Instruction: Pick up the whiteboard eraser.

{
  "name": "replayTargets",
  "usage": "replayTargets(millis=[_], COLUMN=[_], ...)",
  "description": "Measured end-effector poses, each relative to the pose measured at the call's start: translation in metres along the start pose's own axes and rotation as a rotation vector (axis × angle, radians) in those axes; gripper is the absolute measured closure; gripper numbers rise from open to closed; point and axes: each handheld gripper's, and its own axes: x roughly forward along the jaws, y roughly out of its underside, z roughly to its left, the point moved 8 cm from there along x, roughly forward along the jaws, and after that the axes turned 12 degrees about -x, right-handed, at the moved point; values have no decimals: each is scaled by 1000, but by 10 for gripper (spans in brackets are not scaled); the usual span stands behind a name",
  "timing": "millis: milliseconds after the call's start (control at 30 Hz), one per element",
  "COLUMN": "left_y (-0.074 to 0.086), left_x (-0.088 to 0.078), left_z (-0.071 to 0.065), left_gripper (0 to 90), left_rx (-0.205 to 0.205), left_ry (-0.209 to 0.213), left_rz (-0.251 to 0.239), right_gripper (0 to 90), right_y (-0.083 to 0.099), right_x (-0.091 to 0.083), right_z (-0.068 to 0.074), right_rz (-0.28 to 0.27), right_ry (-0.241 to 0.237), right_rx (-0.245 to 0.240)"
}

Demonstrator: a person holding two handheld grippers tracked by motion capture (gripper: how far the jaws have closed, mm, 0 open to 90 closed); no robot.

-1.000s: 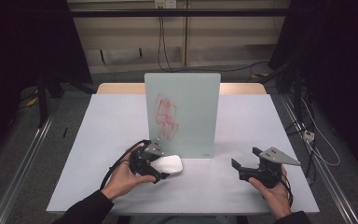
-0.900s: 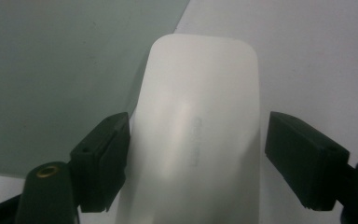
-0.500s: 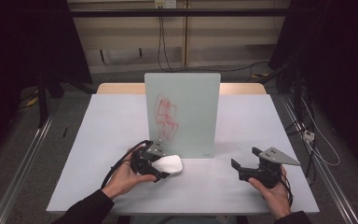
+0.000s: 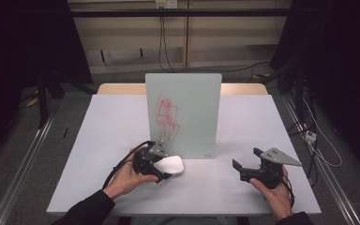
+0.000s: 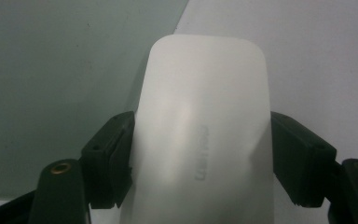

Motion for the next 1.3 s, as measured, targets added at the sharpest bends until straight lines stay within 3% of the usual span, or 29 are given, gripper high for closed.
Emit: replayTargets(millis=[667, 1067, 1300], left_y=[-1, 1, 2], left_x=[-2, -3, -8], left_z=[-1, -6, -7], left_gripper=[308, 310, 310], left_rx=[28, 7, -24], left_ry=[-10, 13, 13], left_rz=[-3, -5, -47], right_gripper=[60, 60, 60], right_y=[1, 0, 0], right_x=[0, 0, 0], right_z=[0, 0, 1], right_rz=[3, 4, 1], right_ry=[0, -3, -8], right_rx=[0, 0, 4])
